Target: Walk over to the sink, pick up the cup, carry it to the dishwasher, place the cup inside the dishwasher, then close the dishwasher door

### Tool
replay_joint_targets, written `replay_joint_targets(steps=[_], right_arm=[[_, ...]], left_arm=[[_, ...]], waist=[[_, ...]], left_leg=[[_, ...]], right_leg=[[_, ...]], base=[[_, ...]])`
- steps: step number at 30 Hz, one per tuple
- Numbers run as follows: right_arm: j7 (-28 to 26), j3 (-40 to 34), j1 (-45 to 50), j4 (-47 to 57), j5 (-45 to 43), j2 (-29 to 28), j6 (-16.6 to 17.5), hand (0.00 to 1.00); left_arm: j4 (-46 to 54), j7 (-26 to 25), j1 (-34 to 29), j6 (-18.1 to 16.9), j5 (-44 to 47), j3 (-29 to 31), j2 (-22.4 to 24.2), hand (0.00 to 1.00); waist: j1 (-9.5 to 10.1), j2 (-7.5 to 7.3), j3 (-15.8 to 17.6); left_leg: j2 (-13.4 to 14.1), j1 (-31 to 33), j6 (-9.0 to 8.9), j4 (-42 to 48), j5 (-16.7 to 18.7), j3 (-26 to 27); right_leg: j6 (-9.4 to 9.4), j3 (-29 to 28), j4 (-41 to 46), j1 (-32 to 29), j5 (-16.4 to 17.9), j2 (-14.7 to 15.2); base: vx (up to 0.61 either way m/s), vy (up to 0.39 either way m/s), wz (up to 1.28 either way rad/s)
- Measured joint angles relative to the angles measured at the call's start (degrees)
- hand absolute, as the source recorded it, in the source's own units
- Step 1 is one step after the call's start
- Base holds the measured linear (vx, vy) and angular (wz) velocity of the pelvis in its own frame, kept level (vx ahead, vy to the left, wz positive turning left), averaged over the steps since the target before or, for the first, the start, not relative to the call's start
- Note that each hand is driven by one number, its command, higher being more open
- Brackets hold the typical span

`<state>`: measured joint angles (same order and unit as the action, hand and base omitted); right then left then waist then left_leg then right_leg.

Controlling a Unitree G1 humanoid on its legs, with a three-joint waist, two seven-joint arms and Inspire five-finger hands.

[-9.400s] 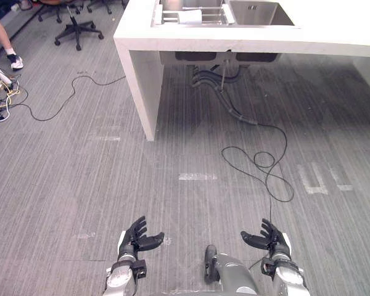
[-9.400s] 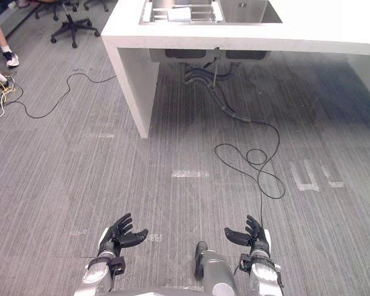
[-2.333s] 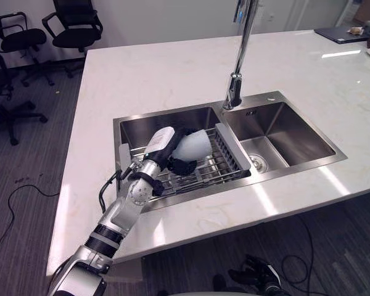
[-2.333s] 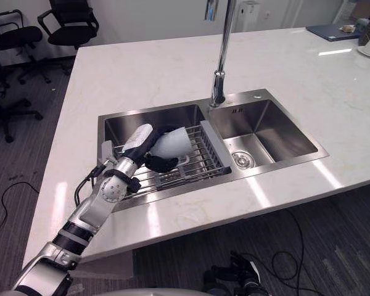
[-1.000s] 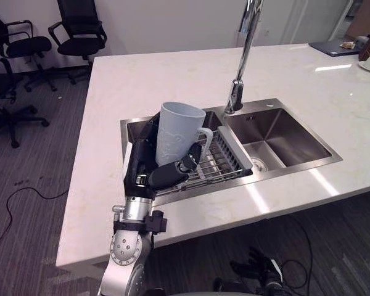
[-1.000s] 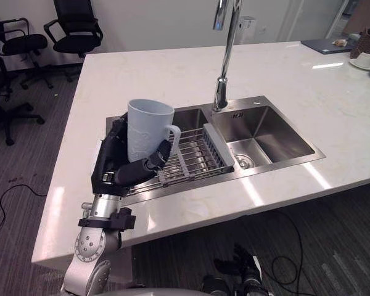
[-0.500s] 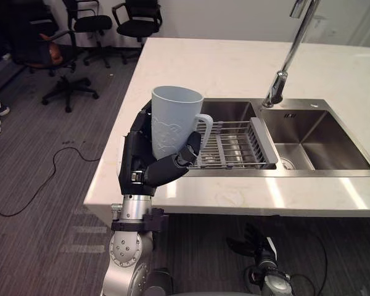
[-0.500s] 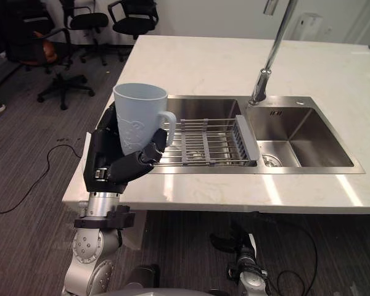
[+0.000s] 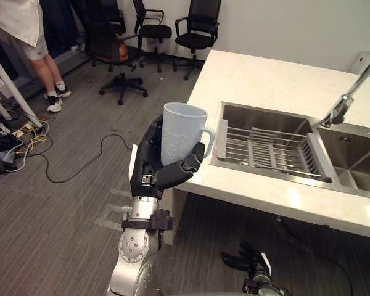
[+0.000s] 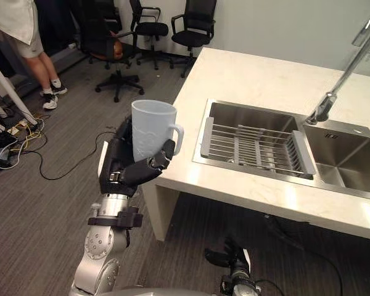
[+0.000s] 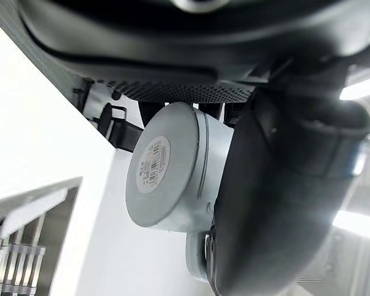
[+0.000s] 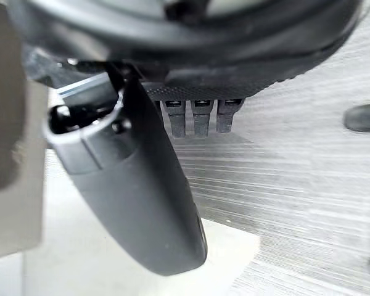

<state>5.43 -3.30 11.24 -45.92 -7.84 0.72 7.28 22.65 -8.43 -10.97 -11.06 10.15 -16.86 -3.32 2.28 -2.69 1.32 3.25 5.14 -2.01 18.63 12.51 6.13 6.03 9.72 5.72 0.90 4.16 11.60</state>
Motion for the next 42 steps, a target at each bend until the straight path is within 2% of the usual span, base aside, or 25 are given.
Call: replay_joint_targets(steps=[6,9,15,16,17,18,19,20,21,22,25,27,28,29,30,31,32,33,34,35,37,39,40,41,42], right_arm=[[0.0,0.3,0.0,-3.3,0.2,2.8,-0.2,0.90],[0.1,0.9,0.1,-3.3,0.2,3.8,-0.2,0.90],[0.7,3.6,-0.6,-5.1,0.8,4.6,-0.1,0.90],[1.1,3.6,-1.0,-5.7,0.8,4.6,-0.1,0.90],[1.4,3.6,-1.8,-6.0,0.9,4.2,-0.2,0.90],[1.6,3.7,-2.0,-5.5,1.3,3.9,-0.1,0.90],[1.7,3.6,-2.1,-5.2,1.4,4.2,-0.1,0.90],[2.0,3.7,-2.5,-5.0,1.5,5.2,-0.1,0.90],[2.1,3.7,-3.4,-5.3,1.8,5.5,-0.3,0.90],[2.2,3.7,-3.9,-5.2,2.2,5.5,-0.3,0.90],[2.1,3.8,-5.3,-4.8,3.7,4.3,-0.3,0.90],[1.9,4.3,-6.0,-4.5,4.9,2.7,-0.6,0.90],[1.9,4.5,-6.0,-4.2,5.1,2.7,-0.6,0.90],[1.8,4.9,-5.9,-3.5,5.3,2.9,-0.7,0.90],[1.5,5.2,-5.5,-3.0,5.3,2.7,-0.8,0.90],[1.4,5.4,-5.5,-2.7,5.3,2.6,-0.8,0.90],[1.3,6.1,-5.5,-2.0,5.7,2.3,-0.8,0.90],[1.3,6.5,-5.5,-1.4,5.8,2.2,-0.8,0.90],[1.3,7.2,-5.4,-0.2,5.9,2.0,-0.8,0.90],[1.4,7.6,-4.7,1.5,5.9,1.9,-0.7,0.90],[1.5,8.3,-3.0,4.6,5.9,2.0,-0.7,0.90],[1.6,9.2,-1.2,7.6,5.9,1.8,-0.7,0.90],[1.6,9.7,-0.9,8.3,6.0,1.7,-0.8,0.90],[1.6,10.1,-0.3,9.0,6.8,1.8,-0.8,0.90],[1.6,10.5,-0.1,9.7,7.2,2.1,-0.8,0.90]], left_arm=[[-0.4,0.3,-0.1,0.3,0.0,-0.5,-0.4,0.30],[-0.4,1.2,-0.5,0.3,-0.1,-0.5,-0.3,0.30],[-0.4,1.2,-2.0,0.6,-0.1,-0.4,-0.3,0.30],[-0.4,1.2,-2.0,0.6,-0.1,-0.3,-0.1,0.30],[-0.4,1.2,-2.0,0.6,-0.1,0.2,0.0,0.30],[-0.4,1.1,-2.0,0.6,-0.1,0.7,0.1,0.30],[-0.4,1.1,-1.9,0.6,-0.1,0.8,0.3,0.30],[-0.4,1.1,-1.9,0.6,0.0,0.7,1.4,0.30],[-0.3,1.0,-2.2,0.6,0.0,0.7,1.4,0.30],[-0.3,1.0,-2.2,0.4,0.0,0.8,1.2,0.30],[-0.3,1.1,-2.4,0.4,0.0,1.0,0.4,0.30],[-0.3,1.3,-2.7,0.5,0.0,1.1,0.3,0.30],[-0.3,1.5,-2.7,0.6,0.0,0.7,0.5,0.30],[-0.4,2.0,-2.6,0.7,0.0,0.2,0.6,0.30],[-0.4,2.4,-2.6,0.8,-0.1,-1.0,-0.1,0.30],[-0.4,2.6,-2.5,0.7,-0.1,-1.6,-0.4,0.30],[-0.5,2.8,-2.5,0.7,0.0,-1.8,-0.6,0.30],[-0.5,2.7,-2.5,0.7,0.0,-1.8,-0.6,0.30],[-1.0,2.4,-2.4,0.7,0.0,-1.8,-0.6,0.30],[-2.2,2.3,-1.8,0.7,0.0,-2.3,-0.8,0.30],[-3.4,2.3,-0.7,0.7,0.0,-3.7,-1.1,0.30],[-3.3,2.4,-0.5,0.7,0.0,-5.3,-1.1,0.30],[-3.5,2.5,-0.6,0.8,0.0,-6.1,-0.6,0.30],[-3.2,2.9,-0.8,0.9,-0.1,-6.8,-0.3,0.30],[-3.0,3.6,-0.8,0.8,0.0,-7.2,0.1,0.30]], waist=[[-0.62,1.99,-0.9],[-0.64,2.38,-1.2],[0.13,2.46,-1.1],[-0.02,2.54,-1.0],[0.10,1.76,-0.4],[-0.16,1.96,-0.2],[-0.22,2.45,0.0],[-0.20,3.79,0.6],[0.52,3.69,0.7],[0.42,3.72,0.7],[-0.13,2.35,1.7],[-0.28,0.53,3.1],[-0.41,0.75,3.2],[-1.05,0.34,4.1],[-1.74,0.98,4.2],[-1.92,1.38,4.6],[-2.16,1.34,4.7],[-2.14,1.23,4.8],[-2.08,0.98,4.8],[-2.22,0.96,4.8],[-2.75,0.59,4.5],[-2.23,-0.38,3.9],[-2.07,-0.25,3.8],[-1.92,1.37,2.9],[-1.58,1.96,2.8]], left_leg=[[0.6,-0.4,-0.64,-1.2,-0.7,-1.1],[0.6,-0.8,-0.96,-2.9,-2.0,-2.1],[-0.8,2.1,-1.70,-7.7,-8.0,-9.0],[-0.7,2.9,-0.87,-10.3,-10.2,-7.2],[0.5,3.0,0.62,-11.8,-10.2,-1.7],[3.1,4.2,1.28,-9.2,-9.2,6.2],[4.8,4.9,1.75,-6.7,-8.6,10.5],[6.3,4.7,0.87,-5.1,-9.1,14.2],[4.6,4.3,0.82,-6.5,-10.0,13.9],[3.7,4.1,1.19,-7.5,-10.4,13.7],[0.0,3.8,2.63,-9.6,-11.1,11.6],[-2.4,3.8,3.83,-7.5,-9.7,10.0],[-3.0,3.9,4.13,-6.9,-9.2,9.2],[-4.0,3.7,5.22,-5.6,-8.2,7.2],[-4.8,2.5,5.99,-5.8,-7.9,4.4],[-4.7,2.1,6.15,-6.0,-7.9,3.1],[-4.7,1.8,6.43,-6.7,-8.0,0.6],[-4.8,1.6,6.47,-7.3,-8.2,-0.4],[-5.4,0.8,6.67,-8.8,-9.0,-2.5],[-6.4,0.0,6.41,-9.9,-9.6,-5.0],[-8.2,-0.4,5.96,-10.1,-10.0,-8.9],[-11.0,-0.4,5.58,-9.6,-9.5,-12.0],[-11.5,0.5,5.48,-7.2,-7.5,-13.0],[-8.5,2.1,4.52,-3.9,-5.3,-9.9],[-6.8,2.6,3.38,-2.4,-4.9,-8.2]], right_leg=[[0.75,0.6,-0.9,0.9,-0.4,-1.2],[0.74,1.6,-1.1,1.3,-0.4,-1.4],[0.58,10.2,-1.4,2.0,-0.4,-1.2],[0.38,13.3,-1.4,2.0,-0.5,-0.4],[0.44,15.6,-1.5,2.0,-0.9,0.4],[0.55,17.6,-1.5,2.1,-0.9,0.8],[0.69,18.9,-1.4,2.4,-1.0,1.0],[1.00,20.2,-1.1,3.3,-1.1,0.8],[1.09,20.3,-1.1,3.5,-1.2,1.8],[1.12,20.4,-1.1,3.6,-1.2,2.4],[0.44,21.0,-0.2,4.0,0.3,4.7],[-1.64,22.4,6.3,3.7,3.8,8.7],[-2.22,22.6,8.7,3.8,4.0,9.5],[-4.24,19.6,15.7,2.6,3.3,11.4],[-7.46,12.5,23.4,-0.5,1.3,11.7],[-7.50,8.1,26.3,-2.1,1.8,10.7],[-5.43,0.4,27.9,-4.3,6.2,6.3],[-5.23,-2.5,28.0,-5.3,7.9,4.1],[-5.11,-7.3,27.7,-7.3,10.7,0.1],[-4.87,-10.8,26.9,-8.7,12.3,-3.2],[-4.39,-15.3,24.9,-10.3,12.9,-6.6],[-4.57,-16.0,19.1,-10.5,10.3,-5.9],[-2.09,-14.1,18.0,-9.6,9.2,-5.1],[-2.42,-10.9,15.6,-7.6,9.0,-5.4],[-2.51,-9.0,14.7,-6.0,9.0,-5.8]], base=[[0.00,-0.037,0.06],[-0.03,-0.065,0.20],[-0.08,-0.072,0.76],[-0.11,0.000,1.14],[-0.12,0.013,1.29],[-0.08,0.031,0.99],[-0.06,0.094,0.93],[-0.05,0.124,0.65],[-0.05,0.152,0.53],[-0.07,0.160,0.43],[-0.05,0.177,0.53],[0.02,0.168,0.51],[0.04,0.165,0.71],[0.07,0.172,0.96],[0.09,0.163,1.06],[0.12,0.134,1.08],[0.10,0.062,0.75],[0.12,0.053,0.91],[0.13,0.022,0.97],[0.14,0.008,1.05],[0.16,-0.050,1.31],[0.18,-0.108,1.23],[0.23,-0.152,1.09],[0.20,-0.139,1.18],[0.19,-0.127,0.86]])
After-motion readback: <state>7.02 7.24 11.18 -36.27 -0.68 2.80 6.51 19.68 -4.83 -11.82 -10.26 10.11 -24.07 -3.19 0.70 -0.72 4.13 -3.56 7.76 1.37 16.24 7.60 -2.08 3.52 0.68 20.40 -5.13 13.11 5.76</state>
